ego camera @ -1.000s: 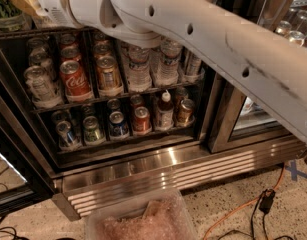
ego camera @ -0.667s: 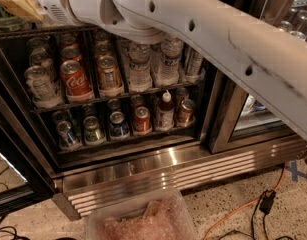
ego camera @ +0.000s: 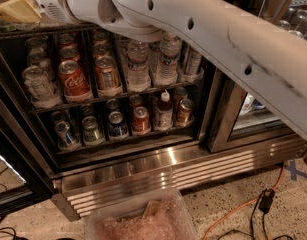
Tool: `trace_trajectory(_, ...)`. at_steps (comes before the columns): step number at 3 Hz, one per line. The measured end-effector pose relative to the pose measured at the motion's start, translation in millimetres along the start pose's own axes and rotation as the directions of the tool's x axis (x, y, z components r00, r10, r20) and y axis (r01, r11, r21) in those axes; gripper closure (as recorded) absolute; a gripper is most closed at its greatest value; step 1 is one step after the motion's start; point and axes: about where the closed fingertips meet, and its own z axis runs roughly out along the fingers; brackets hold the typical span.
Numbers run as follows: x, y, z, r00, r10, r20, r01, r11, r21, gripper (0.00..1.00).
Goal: Pick water bottle from top shelf of fridge
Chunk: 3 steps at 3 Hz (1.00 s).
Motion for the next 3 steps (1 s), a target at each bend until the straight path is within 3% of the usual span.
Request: trace_trajectory(3, 1.5, 2.9, -0.9, 1.000, -0.006, 0.001, 0.006, 1.0000, -0.005, 1.00)
